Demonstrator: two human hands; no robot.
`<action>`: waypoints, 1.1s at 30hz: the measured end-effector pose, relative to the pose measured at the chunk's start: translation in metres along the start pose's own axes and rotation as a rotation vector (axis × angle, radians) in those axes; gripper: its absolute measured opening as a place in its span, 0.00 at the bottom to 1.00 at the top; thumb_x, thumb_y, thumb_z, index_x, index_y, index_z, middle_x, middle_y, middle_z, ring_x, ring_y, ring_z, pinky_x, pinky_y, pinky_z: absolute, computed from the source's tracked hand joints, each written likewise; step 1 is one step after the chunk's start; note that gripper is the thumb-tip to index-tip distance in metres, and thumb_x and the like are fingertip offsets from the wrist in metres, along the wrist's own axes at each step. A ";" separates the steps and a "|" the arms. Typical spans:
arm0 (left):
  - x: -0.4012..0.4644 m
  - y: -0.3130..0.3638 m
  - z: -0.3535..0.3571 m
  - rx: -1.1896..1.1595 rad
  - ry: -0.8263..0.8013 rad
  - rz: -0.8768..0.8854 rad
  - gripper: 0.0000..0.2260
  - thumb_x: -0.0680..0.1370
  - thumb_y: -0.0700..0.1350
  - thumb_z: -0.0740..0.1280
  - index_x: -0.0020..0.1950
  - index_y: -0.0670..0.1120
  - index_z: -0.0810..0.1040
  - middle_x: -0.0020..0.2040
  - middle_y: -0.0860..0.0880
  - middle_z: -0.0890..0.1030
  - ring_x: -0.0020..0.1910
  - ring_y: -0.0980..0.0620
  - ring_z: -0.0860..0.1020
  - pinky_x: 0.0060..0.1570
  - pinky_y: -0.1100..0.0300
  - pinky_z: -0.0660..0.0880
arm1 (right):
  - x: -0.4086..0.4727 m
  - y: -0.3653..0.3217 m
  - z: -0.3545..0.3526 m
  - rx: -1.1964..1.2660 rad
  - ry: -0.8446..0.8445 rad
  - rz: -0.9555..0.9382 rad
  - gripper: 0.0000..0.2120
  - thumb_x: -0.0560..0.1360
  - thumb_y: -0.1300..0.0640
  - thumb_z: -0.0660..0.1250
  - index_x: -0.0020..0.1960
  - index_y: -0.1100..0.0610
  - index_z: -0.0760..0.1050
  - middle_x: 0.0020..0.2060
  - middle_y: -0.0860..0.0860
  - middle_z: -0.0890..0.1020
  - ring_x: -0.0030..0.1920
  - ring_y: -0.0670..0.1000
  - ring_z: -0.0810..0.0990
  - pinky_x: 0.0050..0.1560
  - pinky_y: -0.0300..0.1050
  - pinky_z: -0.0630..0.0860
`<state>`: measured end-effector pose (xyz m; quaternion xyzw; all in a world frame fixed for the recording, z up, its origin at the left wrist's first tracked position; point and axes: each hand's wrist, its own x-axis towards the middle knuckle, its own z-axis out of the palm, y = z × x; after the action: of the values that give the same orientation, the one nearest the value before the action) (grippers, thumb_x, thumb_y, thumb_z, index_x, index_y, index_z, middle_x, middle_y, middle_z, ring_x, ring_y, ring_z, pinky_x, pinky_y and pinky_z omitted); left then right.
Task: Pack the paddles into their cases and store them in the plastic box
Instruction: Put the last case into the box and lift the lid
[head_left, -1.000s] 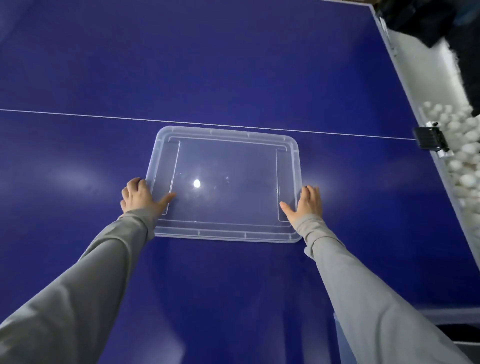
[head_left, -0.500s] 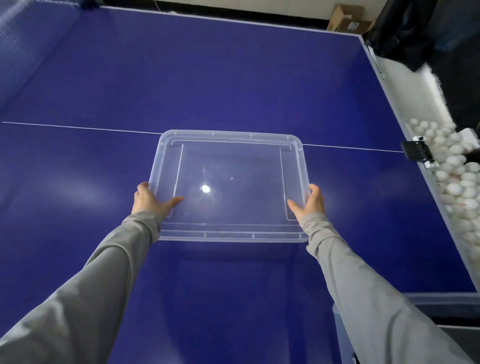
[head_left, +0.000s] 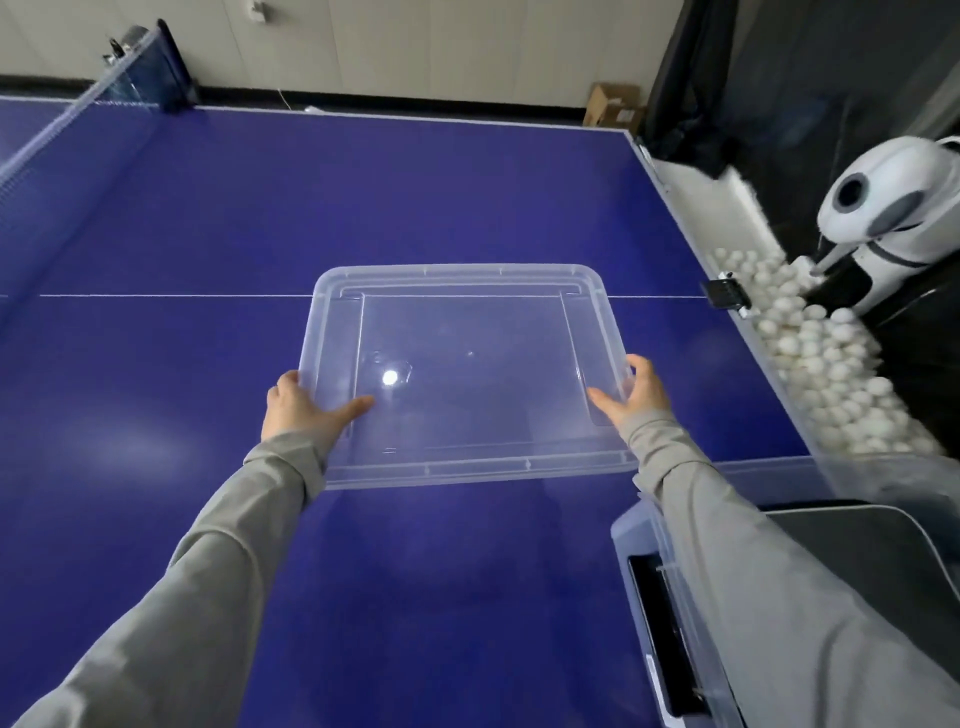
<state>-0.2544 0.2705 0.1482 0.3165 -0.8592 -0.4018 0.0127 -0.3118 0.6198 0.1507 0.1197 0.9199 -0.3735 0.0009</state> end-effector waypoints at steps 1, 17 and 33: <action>-0.011 0.005 0.000 0.015 -0.009 0.003 0.44 0.64 0.57 0.77 0.72 0.43 0.60 0.68 0.43 0.67 0.65 0.43 0.70 0.60 0.49 0.68 | -0.005 0.003 -0.010 -0.003 -0.003 0.006 0.33 0.70 0.56 0.73 0.69 0.61 0.62 0.66 0.59 0.69 0.65 0.58 0.69 0.64 0.49 0.66; -0.235 0.079 0.105 0.018 0.023 -0.001 0.43 0.65 0.58 0.76 0.72 0.44 0.60 0.67 0.43 0.68 0.63 0.41 0.71 0.56 0.50 0.69 | -0.056 0.155 -0.200 -0.067 -0.014 -0.023 0.34 0.70 0.55 0.72 0.70 0.61 0.62 0.64 0.60 0.73 0.63 0.59 0.72 0.62 0.50 0.68; -0.393 0.091 0.215 0.037 -0.017 -0.088 0.38 0.64 0.56 0.77 0.67 0.42 0.67 0.61 0.42 0.73 0.59 0.41 0.73 0.53 0.51 0.70 | -0.101 0.309 -0.296 -0.142 0.023 -0.030 0.32 0.68 0.58 0.74 0.68 0.64 0.66 0.63 0.64 0.70 0.65 0.62 0.67 0.67 0.53 0.63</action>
<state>-0.0483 0.6777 0.1576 0.3507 -0.8518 -0.3888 -0.0178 -0.1195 1.0149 0.1605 0.1100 0.9457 -0.3058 -0.0067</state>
